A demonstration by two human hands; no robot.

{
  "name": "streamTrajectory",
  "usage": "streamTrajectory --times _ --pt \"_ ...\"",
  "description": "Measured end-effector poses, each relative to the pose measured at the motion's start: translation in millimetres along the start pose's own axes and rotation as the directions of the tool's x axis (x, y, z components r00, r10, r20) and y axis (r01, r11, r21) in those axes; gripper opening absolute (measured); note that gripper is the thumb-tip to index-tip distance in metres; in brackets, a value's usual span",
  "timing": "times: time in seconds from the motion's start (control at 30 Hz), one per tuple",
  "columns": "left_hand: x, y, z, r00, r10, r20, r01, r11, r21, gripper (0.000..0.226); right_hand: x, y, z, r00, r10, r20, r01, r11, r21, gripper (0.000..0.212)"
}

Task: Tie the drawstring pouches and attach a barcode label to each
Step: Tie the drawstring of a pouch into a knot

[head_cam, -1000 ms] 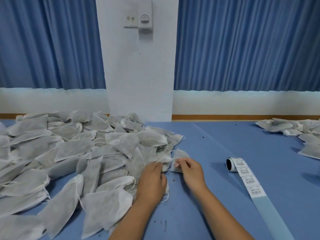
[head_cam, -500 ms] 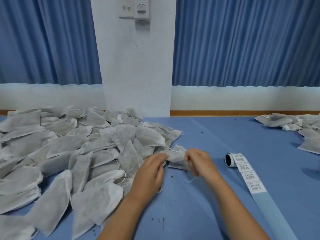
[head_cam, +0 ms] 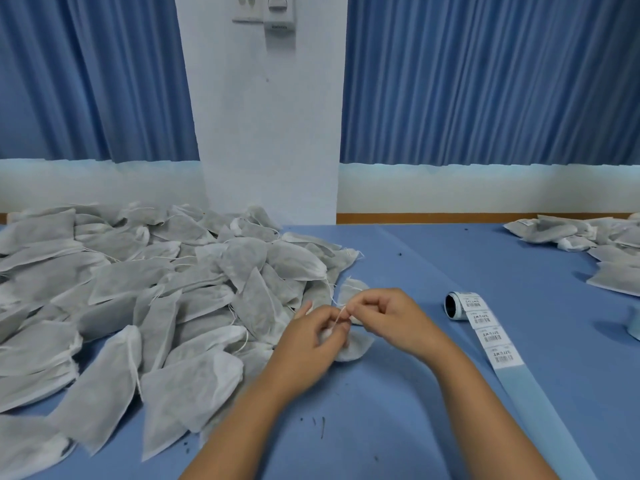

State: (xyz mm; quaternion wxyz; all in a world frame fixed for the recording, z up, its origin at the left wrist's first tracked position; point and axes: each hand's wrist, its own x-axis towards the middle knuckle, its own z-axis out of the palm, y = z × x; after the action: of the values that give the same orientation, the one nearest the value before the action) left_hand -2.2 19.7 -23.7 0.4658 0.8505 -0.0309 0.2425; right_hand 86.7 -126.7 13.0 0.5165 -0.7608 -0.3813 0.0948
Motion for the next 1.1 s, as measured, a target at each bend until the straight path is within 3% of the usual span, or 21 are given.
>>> streamTrajectory --times 0.13,0.3,0.37,0.47,0.63,0.83,0.97,1.1 --pt "-3 -2 -11 0.99 -0.137 0.041 0.141 0.977 -0.158 0.017 -6 14 3 0.993 -0.054 -0.103 0.055 0.998 0.006 0.014" --pt "-13 -6 -23 0.97 -0.167 0.178 0.222 0.905 -0.362 0.016 -12 24 12 0.943 -0.004 -0.334 0.059 0.986 0.154 0.006" --pt "-17 -5 -21 0.972 -0.176 0.159 0.232 0.847 -0.479 0.016 -13 25 19 0.937 -0.015 -0.349 0.071 0.986 0.148 0.007" --pt "-17 -5 -19 0.972 -0.214 0.099 0.23 0.765 -0.602 0.025 -16 27 34 0.954 -0.087 -0.287 0.093 0.996 0.008 0.011" --pt "-14 -10 -25 0.974 -0.22 0.058 0.226 0.909 -0.35 0.023 -20 25 35 0.994 -0.103 -0.047 0.08 0.933 -0.352 0.011" --pt "-14 -15 -29 0.959 -0.215 0.187 0.23 0.971 -0.066 0.008 -24 18 16 0.986 -0.158 -0.045 0.13 0.916 -0.381 0.008" --pt "-16 -10 -25 0.922 -0.178 0.343 0.229 0.967 -0.113 0.019 -22 19 15 0.979 -0.18 -0.1 0.152 0.96 -0.235 0.007" --pt "-17 -7 -20 0.921 -0.178 0.346 0.293 0.902 -0.318 0.017 -21 25 25 0.977 -0.138 -0.162 0.102 0.972 -0.21 0.018"
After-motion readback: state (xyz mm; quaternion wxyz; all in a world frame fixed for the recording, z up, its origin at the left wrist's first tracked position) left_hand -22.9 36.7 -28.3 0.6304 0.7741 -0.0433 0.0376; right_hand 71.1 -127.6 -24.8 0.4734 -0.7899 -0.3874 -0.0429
